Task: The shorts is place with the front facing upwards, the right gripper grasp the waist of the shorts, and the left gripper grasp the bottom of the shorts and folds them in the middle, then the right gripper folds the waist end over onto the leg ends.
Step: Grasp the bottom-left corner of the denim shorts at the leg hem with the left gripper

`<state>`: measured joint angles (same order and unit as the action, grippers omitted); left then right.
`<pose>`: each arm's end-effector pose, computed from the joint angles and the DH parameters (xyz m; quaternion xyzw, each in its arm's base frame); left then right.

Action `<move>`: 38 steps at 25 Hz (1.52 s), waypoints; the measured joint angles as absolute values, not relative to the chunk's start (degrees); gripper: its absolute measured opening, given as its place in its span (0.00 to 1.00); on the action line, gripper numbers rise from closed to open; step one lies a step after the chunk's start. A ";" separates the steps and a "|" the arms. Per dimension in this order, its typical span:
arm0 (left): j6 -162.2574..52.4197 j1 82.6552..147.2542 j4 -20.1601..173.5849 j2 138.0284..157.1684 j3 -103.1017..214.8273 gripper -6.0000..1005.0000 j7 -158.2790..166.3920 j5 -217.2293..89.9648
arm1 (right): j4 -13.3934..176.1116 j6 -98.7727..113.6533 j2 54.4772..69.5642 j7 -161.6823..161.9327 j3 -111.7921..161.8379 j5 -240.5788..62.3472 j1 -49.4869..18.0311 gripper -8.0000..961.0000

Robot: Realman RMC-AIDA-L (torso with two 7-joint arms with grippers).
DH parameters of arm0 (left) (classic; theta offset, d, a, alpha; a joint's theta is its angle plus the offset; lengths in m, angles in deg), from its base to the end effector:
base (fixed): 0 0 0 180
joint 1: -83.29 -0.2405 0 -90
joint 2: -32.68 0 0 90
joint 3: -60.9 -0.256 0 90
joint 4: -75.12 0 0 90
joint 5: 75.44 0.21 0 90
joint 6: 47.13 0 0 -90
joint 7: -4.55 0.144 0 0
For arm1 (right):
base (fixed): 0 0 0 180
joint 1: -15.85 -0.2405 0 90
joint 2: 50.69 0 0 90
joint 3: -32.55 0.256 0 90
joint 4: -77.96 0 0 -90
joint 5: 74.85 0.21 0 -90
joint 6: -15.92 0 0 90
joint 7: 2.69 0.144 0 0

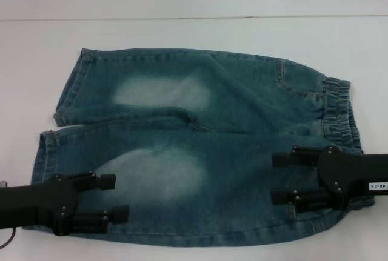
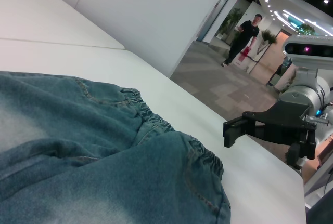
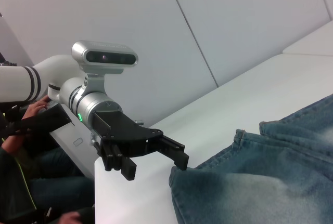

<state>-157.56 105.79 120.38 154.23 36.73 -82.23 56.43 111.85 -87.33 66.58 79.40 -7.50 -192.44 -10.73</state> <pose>-0.2997 0.2456 0.0181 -0.9128 -0.3286 -0.2408 0.0282 0.2749 0.2761 -0.0013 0.9295 -0.2599 -0.2617 0.0014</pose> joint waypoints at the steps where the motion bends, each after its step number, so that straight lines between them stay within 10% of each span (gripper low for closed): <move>1: -157.55 105.79 120.38 154.23 36.73 0.93 -82.24 56.45 | 111.87 -87.34 66.56 79.53 -7.54 -192.45 -10.74 0.96; 38: -162.65 102.80 133.11 152.49 37.68 0.93 -92.66 61.08 | 111.98 -87.03 66.74 78.83 -7.83 -192.74 -11.47 0.96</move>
<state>-162.65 102.80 133.11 152.49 37.68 -92.66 61.08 111.98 -87.03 66.74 78.83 -7.83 -192.74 -11.47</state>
